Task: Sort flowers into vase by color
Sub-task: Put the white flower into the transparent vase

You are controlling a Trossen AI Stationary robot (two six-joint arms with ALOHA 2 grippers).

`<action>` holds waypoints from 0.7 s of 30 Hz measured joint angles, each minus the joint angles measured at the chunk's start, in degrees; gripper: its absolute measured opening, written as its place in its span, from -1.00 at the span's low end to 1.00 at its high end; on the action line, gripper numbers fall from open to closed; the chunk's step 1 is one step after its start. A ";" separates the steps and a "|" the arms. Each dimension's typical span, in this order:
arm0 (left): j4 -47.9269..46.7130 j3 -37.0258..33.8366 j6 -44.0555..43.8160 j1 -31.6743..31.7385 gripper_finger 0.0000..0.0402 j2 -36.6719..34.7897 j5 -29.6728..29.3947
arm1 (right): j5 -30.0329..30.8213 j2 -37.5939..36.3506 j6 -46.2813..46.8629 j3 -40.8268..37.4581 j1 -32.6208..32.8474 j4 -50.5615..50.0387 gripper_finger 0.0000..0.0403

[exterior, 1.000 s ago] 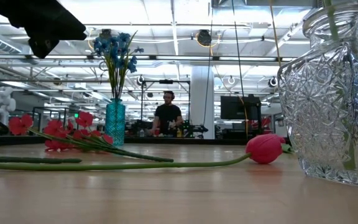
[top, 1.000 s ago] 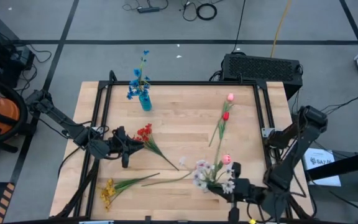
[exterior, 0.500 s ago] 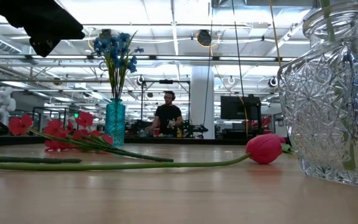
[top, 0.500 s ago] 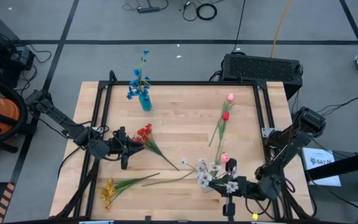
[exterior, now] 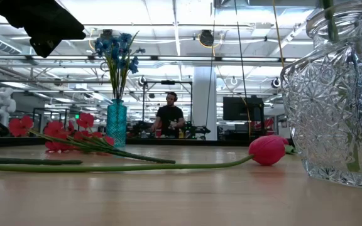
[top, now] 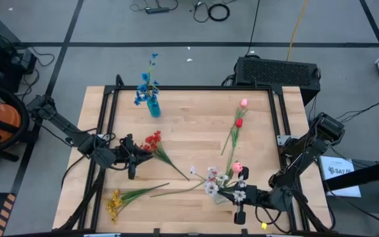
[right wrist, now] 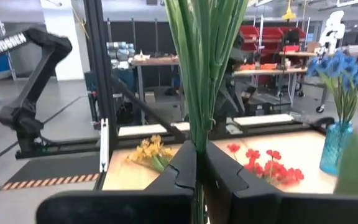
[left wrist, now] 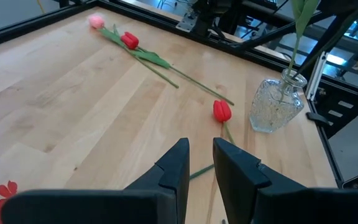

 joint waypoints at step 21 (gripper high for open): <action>0.07 0.00 0.22 -0.01 -0.62 0.00 -0.07 | -0.46 -0.08 14.51 -0.02 0.39 -16.89 -0.89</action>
